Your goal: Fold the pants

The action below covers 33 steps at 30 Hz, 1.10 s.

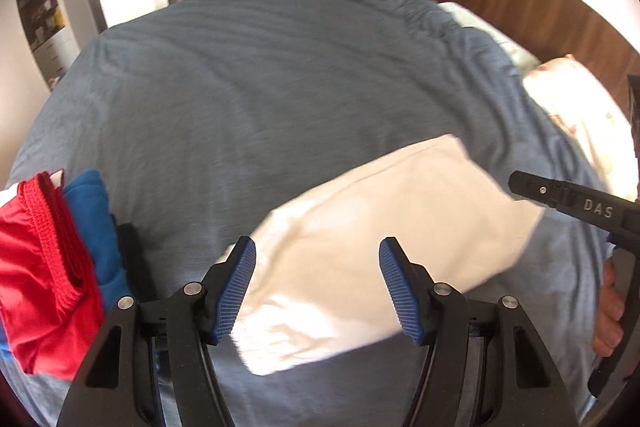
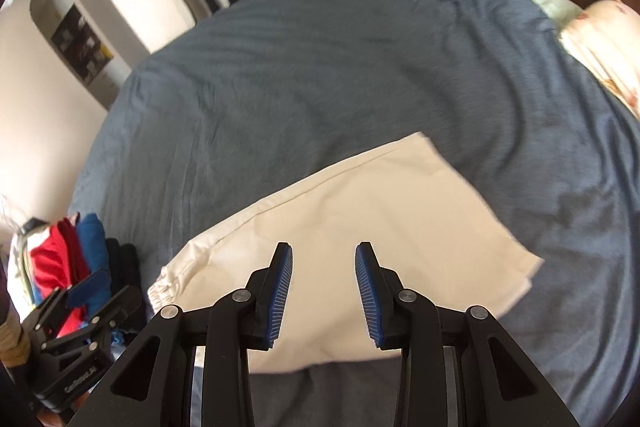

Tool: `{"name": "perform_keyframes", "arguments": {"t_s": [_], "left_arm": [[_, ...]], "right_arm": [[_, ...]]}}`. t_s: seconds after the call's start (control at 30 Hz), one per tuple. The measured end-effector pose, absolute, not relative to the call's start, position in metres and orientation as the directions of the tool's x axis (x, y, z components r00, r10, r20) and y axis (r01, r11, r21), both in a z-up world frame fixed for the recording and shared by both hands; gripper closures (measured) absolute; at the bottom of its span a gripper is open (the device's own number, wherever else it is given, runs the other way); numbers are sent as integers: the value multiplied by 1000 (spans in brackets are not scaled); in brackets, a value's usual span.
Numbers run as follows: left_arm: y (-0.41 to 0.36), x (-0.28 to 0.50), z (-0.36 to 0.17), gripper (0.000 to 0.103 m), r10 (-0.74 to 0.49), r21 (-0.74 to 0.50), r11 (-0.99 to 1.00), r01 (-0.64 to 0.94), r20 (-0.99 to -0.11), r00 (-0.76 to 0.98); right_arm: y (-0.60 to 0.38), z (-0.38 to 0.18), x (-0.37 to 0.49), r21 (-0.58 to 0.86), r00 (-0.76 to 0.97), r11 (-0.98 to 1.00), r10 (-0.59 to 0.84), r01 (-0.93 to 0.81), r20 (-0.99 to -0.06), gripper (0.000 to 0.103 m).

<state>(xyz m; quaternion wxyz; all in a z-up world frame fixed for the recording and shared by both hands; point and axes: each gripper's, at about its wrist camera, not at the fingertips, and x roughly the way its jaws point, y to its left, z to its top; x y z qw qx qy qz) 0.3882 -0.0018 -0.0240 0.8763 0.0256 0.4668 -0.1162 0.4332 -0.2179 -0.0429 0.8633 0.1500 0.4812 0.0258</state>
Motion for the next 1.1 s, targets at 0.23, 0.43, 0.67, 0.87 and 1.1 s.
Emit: {"name": "perform_keyframes", "arguments": {"t_s": [0.23,0.43,0.67,0.87,1.1], "left_arm": [[-51,363,-23,40,-244,-81,946,313,-815,526],[-95,347,-47,40,-274,-93,926,366,-831,484],[-128,343,-78,40,-281,-93,912,400,-852,442],[-137,352,-91,40,-272,-87,913,398,-857,438],[-145,363,-103,40,-269,-84,911,404,-862,429]], "right_arm": [[-273,-38,395,282,559,943,138,178,-817,69],[-314,-67,378,293,536,928,129,231,-834,69],[-349,-101,377,352,542,891,152,287,-827,69],[-356,-124,393,411,546,863,202,294,-813,69],[-358,-148,402,484,527,815,273,317,-805,75]]}}
